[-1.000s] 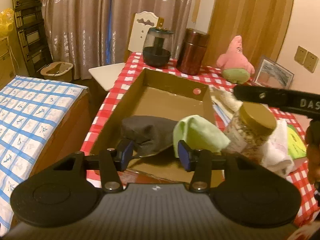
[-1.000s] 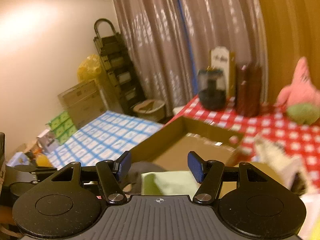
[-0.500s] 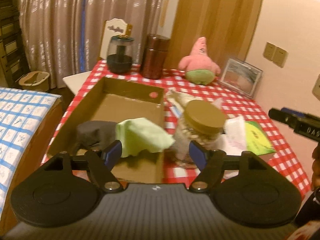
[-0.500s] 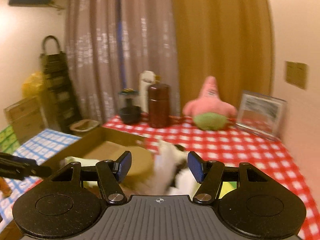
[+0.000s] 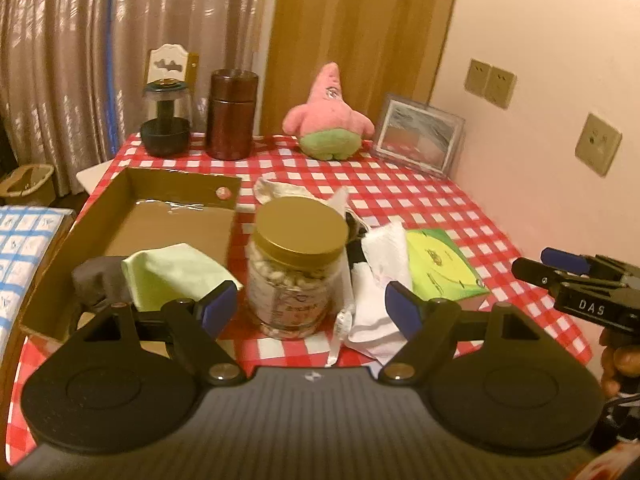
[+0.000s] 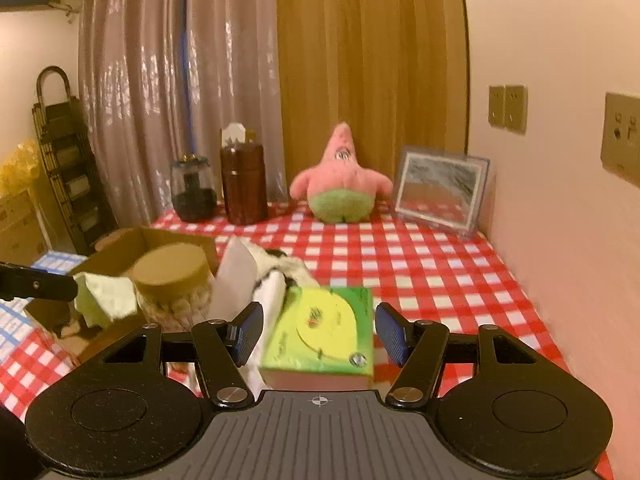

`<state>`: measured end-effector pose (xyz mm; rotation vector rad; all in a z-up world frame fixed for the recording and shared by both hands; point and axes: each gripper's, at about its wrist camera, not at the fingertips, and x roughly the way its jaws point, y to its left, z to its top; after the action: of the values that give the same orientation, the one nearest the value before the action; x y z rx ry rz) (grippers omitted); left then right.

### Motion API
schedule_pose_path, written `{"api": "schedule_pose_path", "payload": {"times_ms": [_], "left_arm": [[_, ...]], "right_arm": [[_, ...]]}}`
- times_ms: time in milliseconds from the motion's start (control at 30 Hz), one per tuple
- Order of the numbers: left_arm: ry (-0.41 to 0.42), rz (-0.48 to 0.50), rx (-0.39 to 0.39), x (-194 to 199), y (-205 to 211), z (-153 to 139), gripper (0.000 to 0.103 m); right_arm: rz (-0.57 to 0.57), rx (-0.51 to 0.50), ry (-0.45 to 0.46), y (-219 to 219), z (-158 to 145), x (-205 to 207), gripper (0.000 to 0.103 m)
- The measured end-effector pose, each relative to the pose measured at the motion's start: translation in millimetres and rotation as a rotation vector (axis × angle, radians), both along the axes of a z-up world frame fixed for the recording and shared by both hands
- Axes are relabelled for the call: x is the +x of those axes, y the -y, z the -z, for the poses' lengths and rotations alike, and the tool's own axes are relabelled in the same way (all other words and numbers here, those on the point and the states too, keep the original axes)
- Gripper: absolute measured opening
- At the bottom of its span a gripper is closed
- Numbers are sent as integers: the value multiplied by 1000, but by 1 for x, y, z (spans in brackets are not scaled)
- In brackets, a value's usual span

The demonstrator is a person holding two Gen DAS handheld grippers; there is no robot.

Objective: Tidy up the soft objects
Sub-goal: 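Reach the right gripper to the white 'FASHION' cloth and grasp it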

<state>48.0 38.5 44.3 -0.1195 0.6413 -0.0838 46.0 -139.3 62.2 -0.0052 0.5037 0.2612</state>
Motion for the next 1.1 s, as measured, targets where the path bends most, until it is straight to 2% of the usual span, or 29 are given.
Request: {"api": "schedule_pose_path", "payload": {"times_ms": [233,500,633,833,1100], "left_arm": [[-41,43,45,12,22,32,79],[-73,71,86,24,19,63,79],[-102,70,72,30,9,76,79],[-141,57,6,40,-8,91,78],[-134,51,-46,46,-17,100,78]], "right_arm": [[-23,-3,-63,7,14,0,62],[-88,-23,-136,-12,38,4,62],[-99,-21,-182,-27,49,10,62],[-117,-9,-262,-49,71,26,62],[-113,13,-347,-68,98,42,62]]}}
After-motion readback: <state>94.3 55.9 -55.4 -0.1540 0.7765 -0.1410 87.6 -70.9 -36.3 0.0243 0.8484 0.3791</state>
